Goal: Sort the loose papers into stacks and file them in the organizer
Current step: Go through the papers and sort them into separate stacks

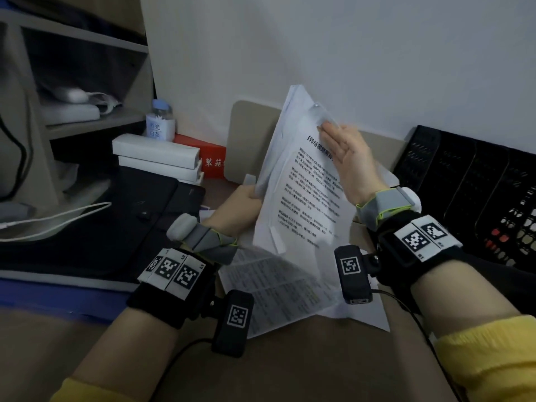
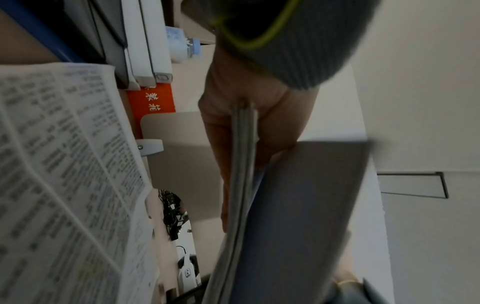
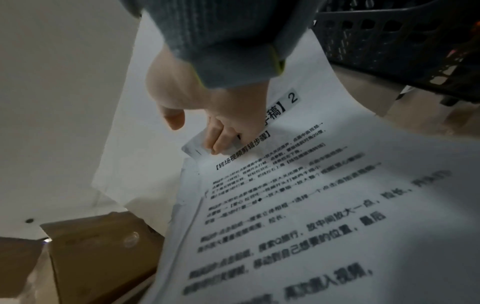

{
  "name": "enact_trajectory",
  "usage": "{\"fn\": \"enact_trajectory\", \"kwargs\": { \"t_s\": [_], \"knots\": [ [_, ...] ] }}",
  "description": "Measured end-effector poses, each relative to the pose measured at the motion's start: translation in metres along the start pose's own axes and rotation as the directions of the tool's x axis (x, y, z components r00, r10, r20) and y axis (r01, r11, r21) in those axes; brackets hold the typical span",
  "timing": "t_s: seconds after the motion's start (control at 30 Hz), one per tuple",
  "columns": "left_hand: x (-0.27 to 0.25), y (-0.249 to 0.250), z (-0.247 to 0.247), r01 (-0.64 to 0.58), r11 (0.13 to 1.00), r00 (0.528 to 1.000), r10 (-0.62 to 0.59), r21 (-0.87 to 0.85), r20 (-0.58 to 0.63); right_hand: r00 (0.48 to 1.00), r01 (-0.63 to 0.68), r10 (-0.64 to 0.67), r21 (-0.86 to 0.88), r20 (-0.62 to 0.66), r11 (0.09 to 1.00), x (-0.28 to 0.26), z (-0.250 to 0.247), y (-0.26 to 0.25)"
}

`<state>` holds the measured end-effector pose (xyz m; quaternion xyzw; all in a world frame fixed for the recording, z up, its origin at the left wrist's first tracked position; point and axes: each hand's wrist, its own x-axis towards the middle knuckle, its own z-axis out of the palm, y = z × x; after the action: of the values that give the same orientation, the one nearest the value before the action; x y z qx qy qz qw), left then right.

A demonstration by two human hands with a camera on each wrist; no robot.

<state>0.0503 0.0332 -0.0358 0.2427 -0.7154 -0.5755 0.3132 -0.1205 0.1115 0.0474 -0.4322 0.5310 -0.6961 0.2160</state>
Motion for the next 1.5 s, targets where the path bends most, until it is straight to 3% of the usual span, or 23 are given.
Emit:
{"fn": "enact_trajectory", "kwargs": {
  "t_s": [0.13, 0.27, 0.43, 0.53, 0.67, 0.77, 0.87, 0.97, 1.07, 1.3, 1.4, 1.5],
  "knots": [
    [0.004, -0.001, 0.0, 0.098, 0.994, 0.995, -0.098, -0.038, 0.008, 0.995, -0.033, 0.049, -0.176, 0.086, 0.984, 0.003, 0.002, 0.024],
    [0.005, 0.001, 0.003, 0.128, 0.989, 0.992, -0.128, -0.075, 0.004, 0.957, 0.01, 0.094, -0.356, 0.273, 0.934, -0.01, 0.009, 0.04],
    [0.005, -0.001, 0.005, 0.166, 0.96, 0.985, -0.172, -0.226, -0.005, 0.912, 0.174, 0.111, -0.617, 0.395, 0.768, -0.006, 0.013, 0.055],
    [0.005, 0.0, 0.003, 0.168, 0.937, 0.984, -0.179, -0.306, -0.008, 0.939, 0.187, 0.107, -0.747, 0.327, 0.638, -0.004, 0.016, 0.057],
    [0.008, 0.0, 0.002, 0.119, 0.939, 0.987, -0.148, -0.323, -0.065, 0.978, 0.059, 0.133, -0.827, 0.159, 0.56, -0.005, 0.018, 0.059],
    [0.007, 0.0, 0.004, 0.092, 0.966, 0.99, -0.115, -0.24, -0.083, 0.981, 0.034, 0.14, -0.826, 0.136, 0.562, -0.009, 0.021, 0.059],
    [0.005, -0.001, 0.006, 0.074, 0.962, 0.995, -0.087, -0.264, -0.041, 0.979, 0.034, 0.152, -0.842, 0.138, 0.539, -0.009, 0.025, 0.06],
    [0.003, 0.0, 0.003, 0.051, 0.949, 0.999, -0.05, -0.311, 0.012, 0.973, -0.025, 0.19, -0.765, 0.128, 0.643, -0.007, 0.026, 0.058],
    [0.002, 0.002, 0.002, 0.064, 0.95, 0.998, -0.057, -0.307, 0.029, 0.956, -0.056, 0.25, -0.745, 0.152, 0.665, -0.011, 0.028, 0.054],
    [0.003, 0.0, -0.001, 0.091, 0.942, 0.996, -0.093, -0.322, 0.01, 0.921, -0.151, 0.379, -0.811, 0.093, 0.566, -0.019, 0.018, 0.06],
    [0.003, 0.003, -0.005, 0.086, 0.933, 0.996, -0.092, -0.35, -0.001, 0.892, -0.291, 0.452, -0.8, -0.028, 0.525, -0.024, -0.01, 0.067],
    [0.001, 0.006, -0.005, 0.087, 0.911, 0.996, -0.076, -0.403, 0.042, 0.818, -0.501, 0.551, -0.68, -0.168, 0.536, -0.026, -0.034, 0.08]
  ]
}}
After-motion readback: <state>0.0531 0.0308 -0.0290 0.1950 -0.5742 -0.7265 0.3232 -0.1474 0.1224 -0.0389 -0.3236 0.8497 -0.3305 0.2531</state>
